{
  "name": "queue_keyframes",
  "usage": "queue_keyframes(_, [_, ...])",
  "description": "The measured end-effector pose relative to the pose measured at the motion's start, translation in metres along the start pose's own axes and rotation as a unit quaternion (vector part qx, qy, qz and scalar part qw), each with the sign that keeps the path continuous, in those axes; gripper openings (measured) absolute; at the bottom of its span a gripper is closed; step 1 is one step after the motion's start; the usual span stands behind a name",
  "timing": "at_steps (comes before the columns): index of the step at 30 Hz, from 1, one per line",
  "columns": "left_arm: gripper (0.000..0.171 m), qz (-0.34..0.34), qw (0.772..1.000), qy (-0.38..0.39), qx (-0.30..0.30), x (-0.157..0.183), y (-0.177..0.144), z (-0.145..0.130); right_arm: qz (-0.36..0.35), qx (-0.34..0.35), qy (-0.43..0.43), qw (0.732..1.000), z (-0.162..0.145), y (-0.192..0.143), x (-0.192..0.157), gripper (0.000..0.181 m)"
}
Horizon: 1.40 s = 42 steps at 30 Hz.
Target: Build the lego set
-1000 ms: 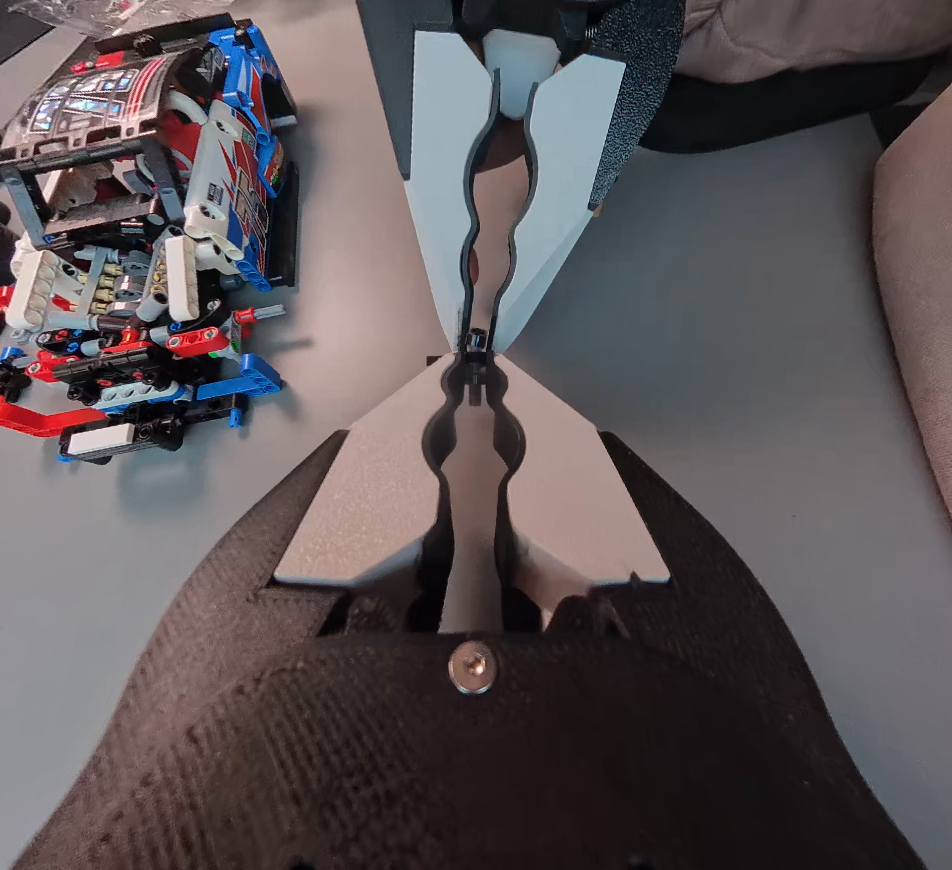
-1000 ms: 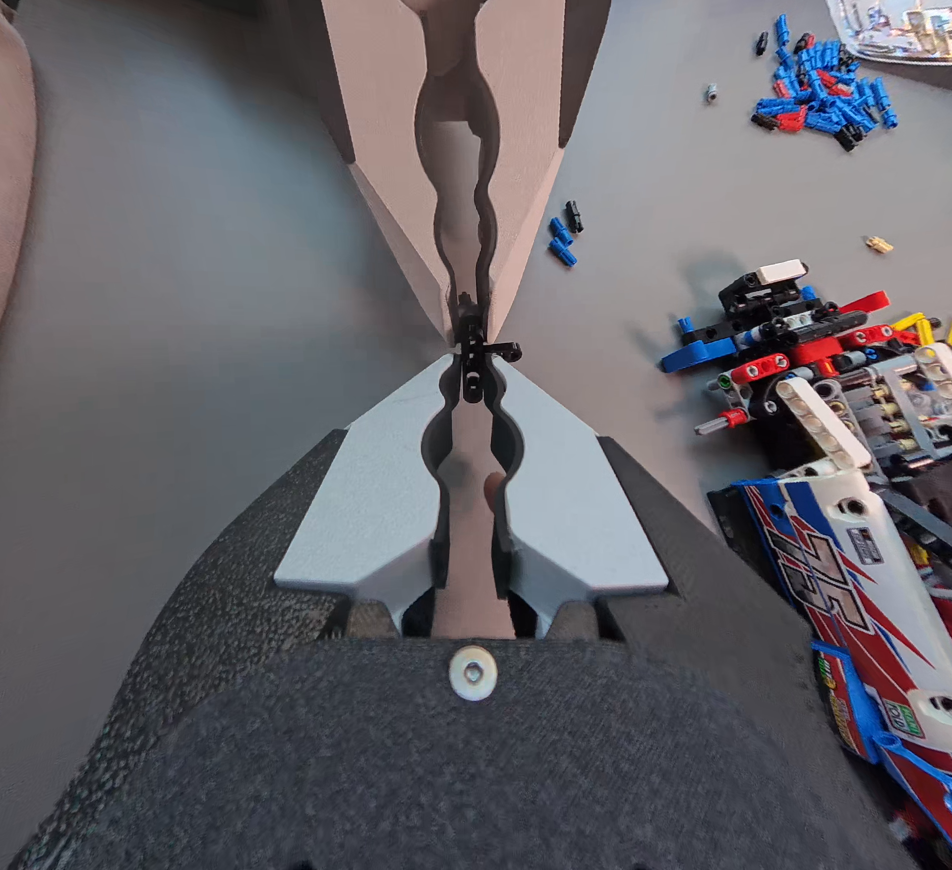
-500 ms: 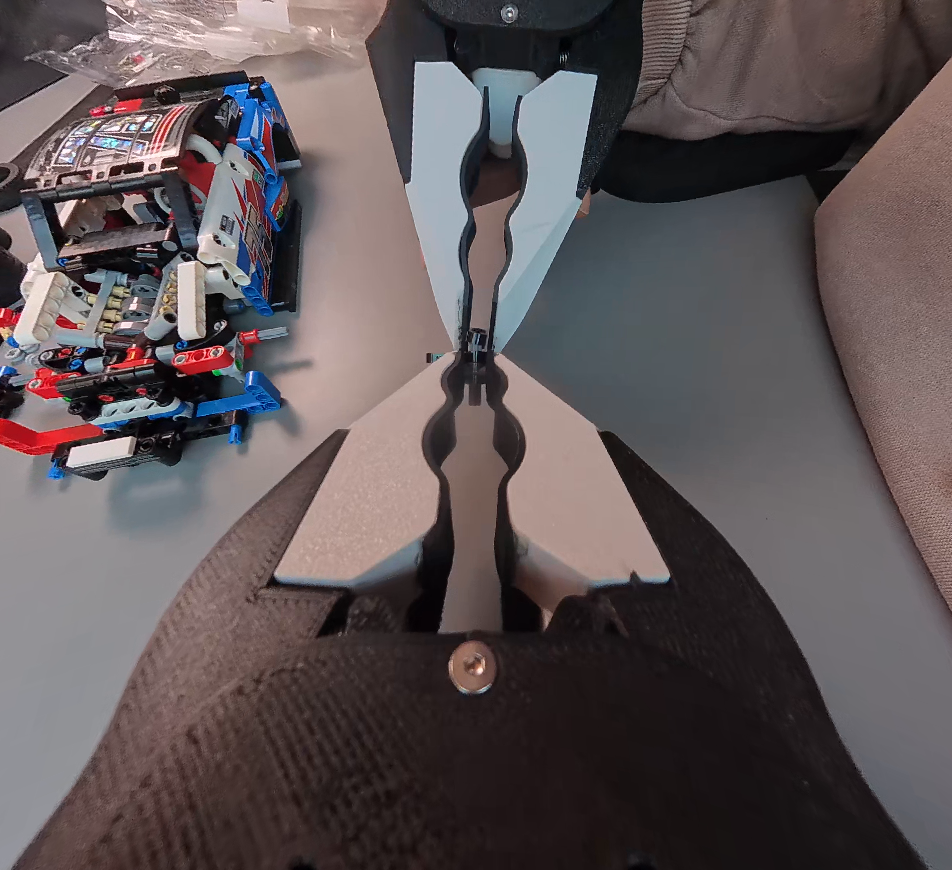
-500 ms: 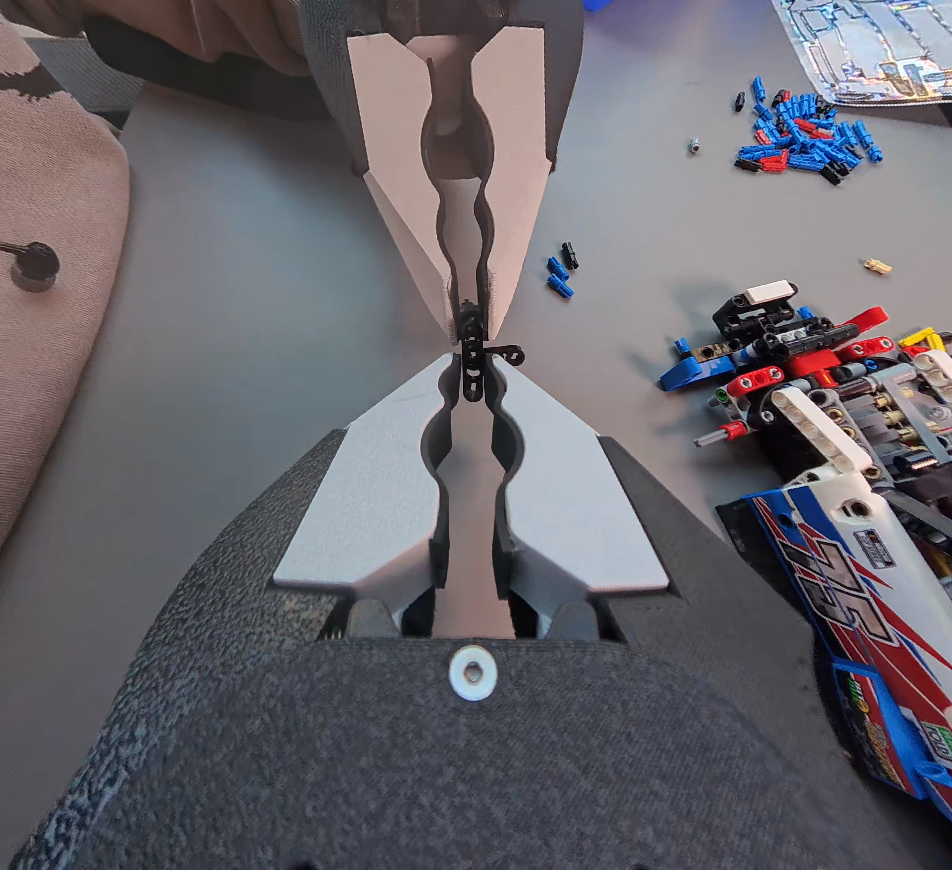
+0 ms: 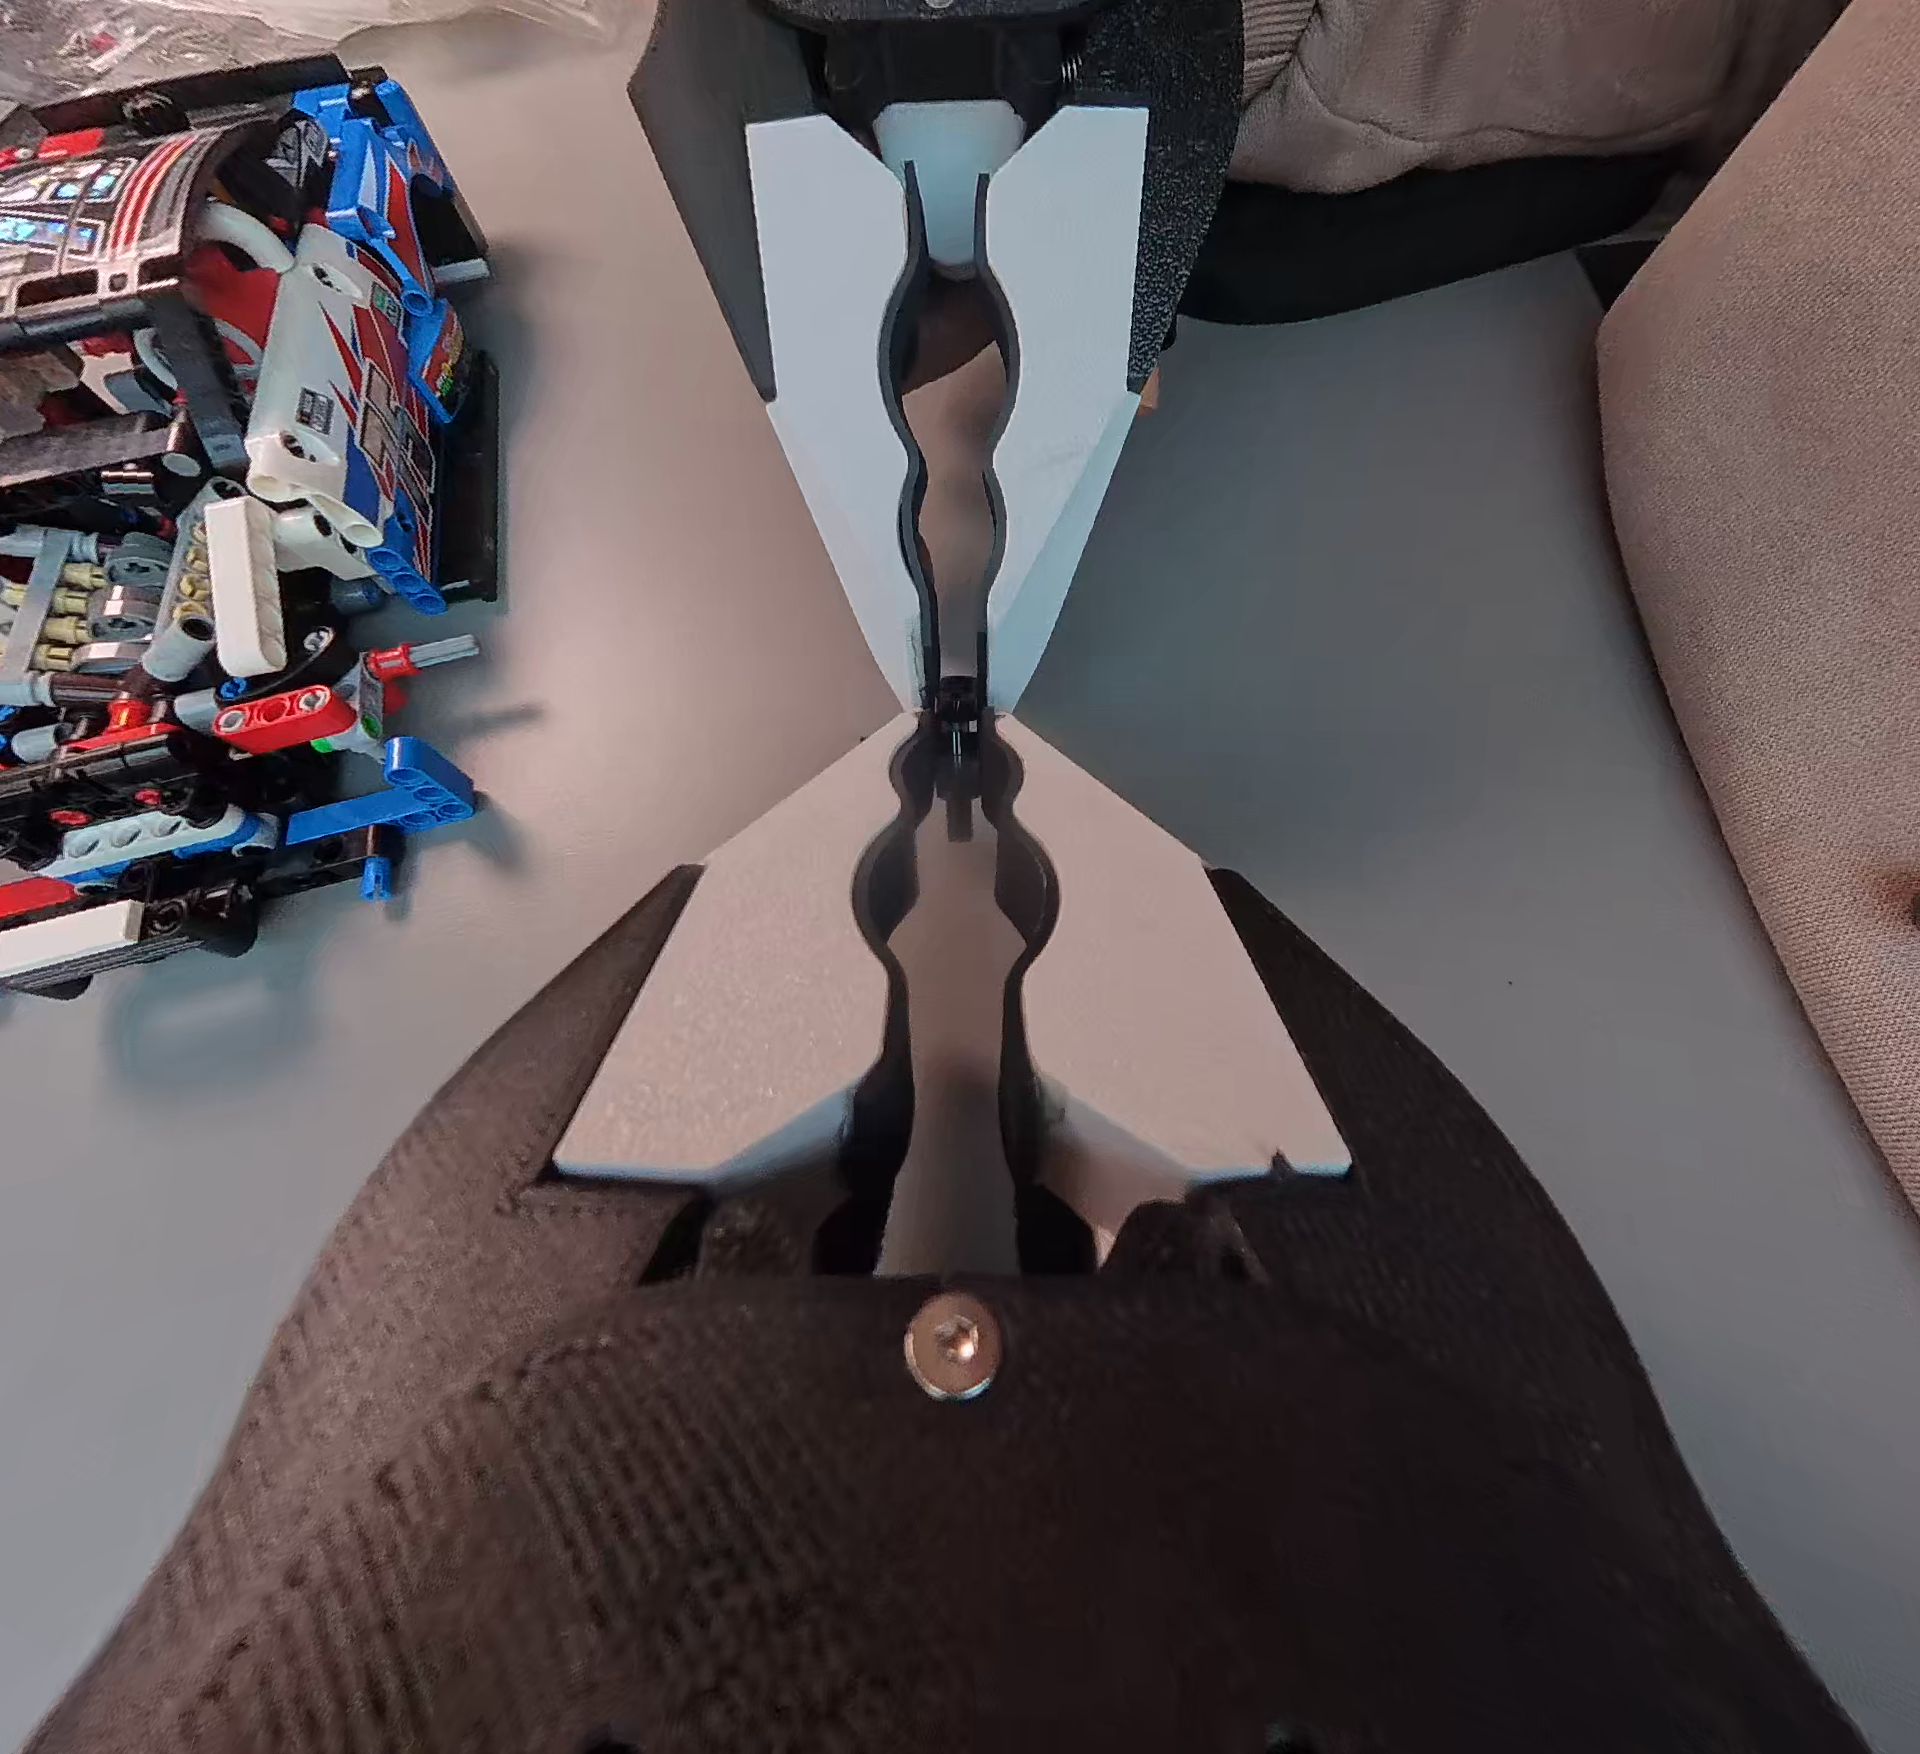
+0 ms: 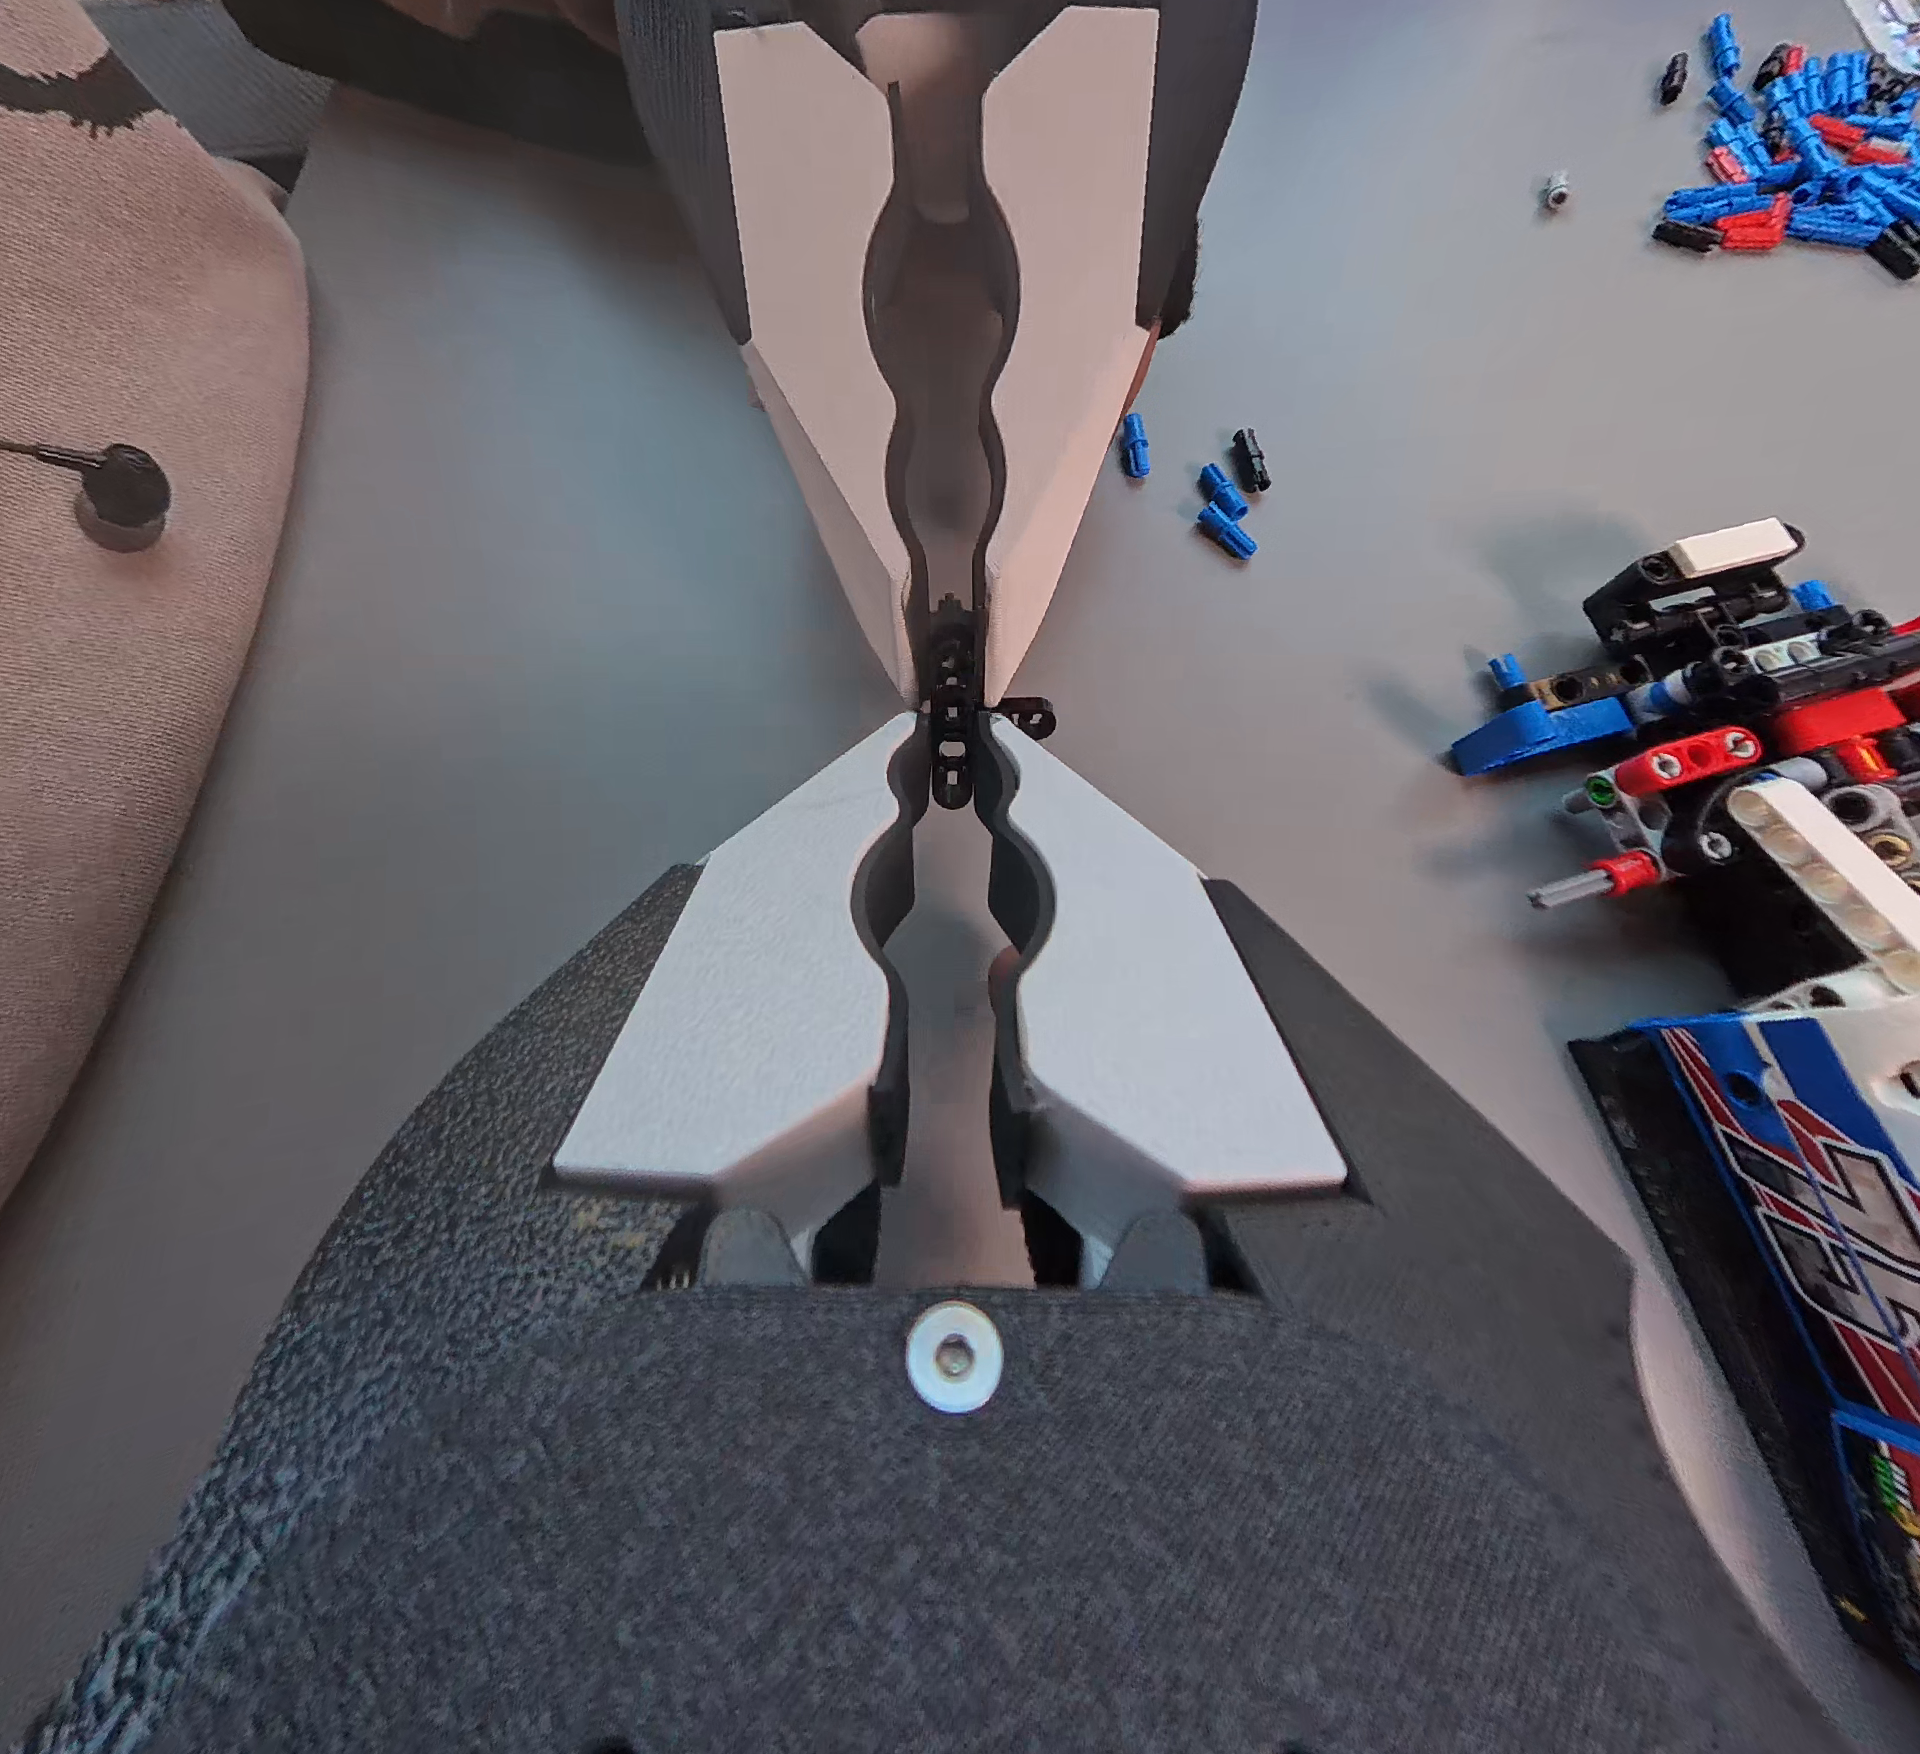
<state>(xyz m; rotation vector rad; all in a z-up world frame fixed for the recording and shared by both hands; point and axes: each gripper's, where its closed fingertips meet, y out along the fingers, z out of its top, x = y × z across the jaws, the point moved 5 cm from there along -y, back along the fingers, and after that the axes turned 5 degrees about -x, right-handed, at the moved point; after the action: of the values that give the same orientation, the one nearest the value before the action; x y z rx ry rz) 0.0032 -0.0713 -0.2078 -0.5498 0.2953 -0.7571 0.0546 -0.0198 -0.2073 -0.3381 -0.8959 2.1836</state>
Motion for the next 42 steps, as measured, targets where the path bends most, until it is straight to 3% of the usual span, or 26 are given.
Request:
queue_keyframes(11, [0.006,-0.006,1.000,-0.017,0.008,-0.001,-0.001,0.002,0.000,0.001,0.004,1.000,0.000,-0.001,0.000,0.005])
queue_keyframes(21, [0.006,0.007,0.998,-0.032,0.051,-0.007,-0.010,0.012,-0.022,0.056,0.005,0.998,0.012,-0.020,0.007,0.013])
queue_keyframes(28, [0.006,0.009,0.998,-0.026,0.053,-0.006,-0.010,0.012,-0.014,0.071,0.000,0.997,0.013,-0.021,0.006,0.000])
queue_keyframes(42, [0.006,0.010,0.998,-0.016,0.054,-0.004,-0.011,0.014,0.003,0.085,0.009,0.996,0.014,-0.021,0.003,0.000])
